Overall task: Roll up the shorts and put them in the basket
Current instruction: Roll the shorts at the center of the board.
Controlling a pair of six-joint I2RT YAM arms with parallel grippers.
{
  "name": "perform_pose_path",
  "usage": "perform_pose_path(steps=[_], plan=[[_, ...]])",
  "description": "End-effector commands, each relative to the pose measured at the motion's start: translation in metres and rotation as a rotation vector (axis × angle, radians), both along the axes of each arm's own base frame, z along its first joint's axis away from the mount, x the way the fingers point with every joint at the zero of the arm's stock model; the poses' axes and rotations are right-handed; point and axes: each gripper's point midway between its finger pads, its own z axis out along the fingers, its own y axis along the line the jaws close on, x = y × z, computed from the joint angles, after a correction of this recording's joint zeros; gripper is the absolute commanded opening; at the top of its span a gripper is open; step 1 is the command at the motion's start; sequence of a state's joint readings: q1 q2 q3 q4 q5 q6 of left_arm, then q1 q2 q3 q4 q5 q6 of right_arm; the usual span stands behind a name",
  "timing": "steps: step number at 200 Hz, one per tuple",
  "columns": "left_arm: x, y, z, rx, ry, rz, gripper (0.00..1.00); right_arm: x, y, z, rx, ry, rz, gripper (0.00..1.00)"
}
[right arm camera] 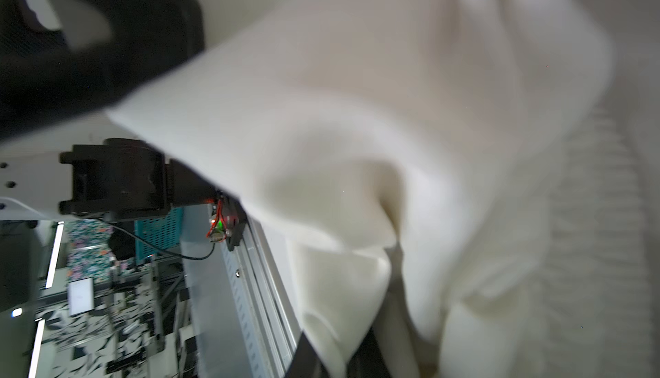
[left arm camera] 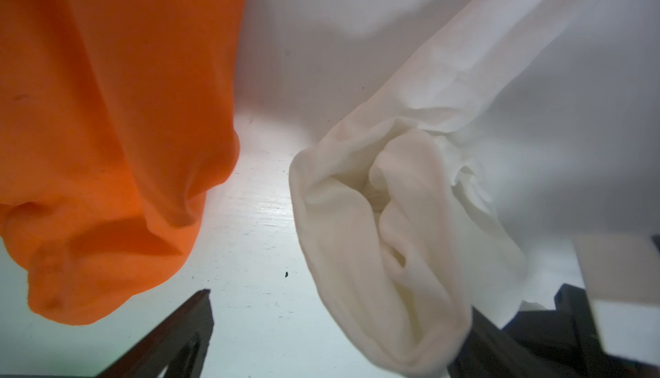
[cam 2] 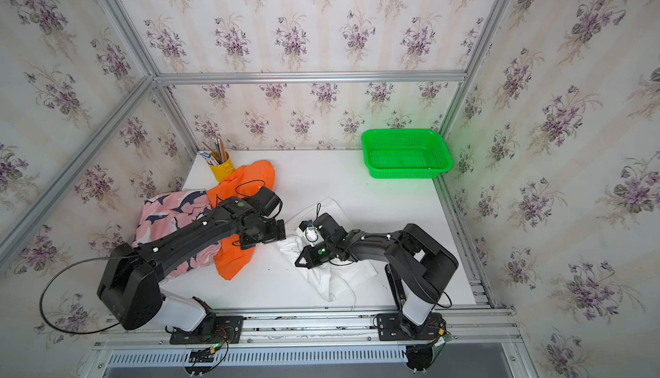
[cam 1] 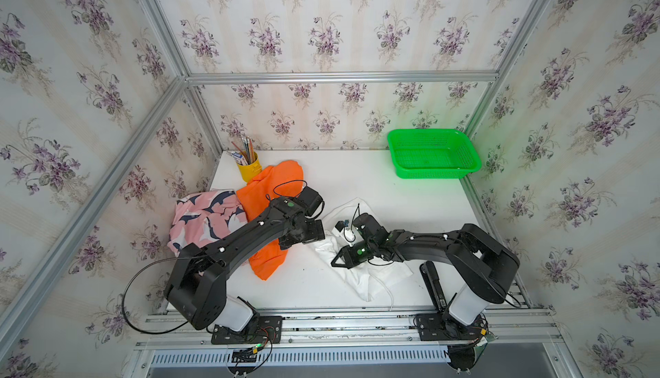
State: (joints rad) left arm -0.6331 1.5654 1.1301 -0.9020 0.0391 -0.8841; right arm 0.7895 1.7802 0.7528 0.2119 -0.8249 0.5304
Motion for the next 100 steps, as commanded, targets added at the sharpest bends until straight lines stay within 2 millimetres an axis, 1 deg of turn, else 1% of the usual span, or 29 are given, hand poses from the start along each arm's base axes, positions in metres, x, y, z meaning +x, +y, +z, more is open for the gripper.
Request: perform_pose_path(steps=[1,19,33,47,61,69,76,87,100], plan=[[0.009,-0.022,-0.009,-0.008,0.010,-0.012,0.98,-0.003,-0.011,0.000,0.090,0.186,0.001,0.02],[0.022,-0.036,-0.015,-0.008,-0.011,-0.025,0.98,0.002,-0.022,-0.014,0.058,0.202,-0.018,0.02],[0.030,-0.038,-0.028,0.018,-0.004,-0.024,0.92,0.001,-0.027,-0.018,0.035,0.193,-0.016,0.05],[0.036,-0.039,-0.045,0.053,0.030,-0.041,0.76,0.001,-0.031,-0.018,0.010,0.165,-0.012,0.11],[0.040,-0.041,-0.062,0.061,0.056,-0.054,0.50,0.004,-0.039,-0.020,-0.050,0.108,-0.023,0.17],[0.042,-0.041,-0.069,0.060,0.067,-0.051,0.41,0.009,-0.046,-0.021,-0.110,0.052,-0.046,0.24],[0.043,-0.041,-0.076,0.049,0.080,-0.052,0.34,0.015,-0.054,-0.020,-0.161,-0.003,-0.073,0.28],[0.043,-0.041,-0.082,0.038,0.104,-0.059,0.29,0.028,-0.068,-0.015,-0.276,-0.129,-0.126,0.38],[0.043,-0.040,-0.085,0.035,0.116,-0.072,0.26,0.041,-0.080,0.005,-0.383,-0.297,-0.163,0.49]])
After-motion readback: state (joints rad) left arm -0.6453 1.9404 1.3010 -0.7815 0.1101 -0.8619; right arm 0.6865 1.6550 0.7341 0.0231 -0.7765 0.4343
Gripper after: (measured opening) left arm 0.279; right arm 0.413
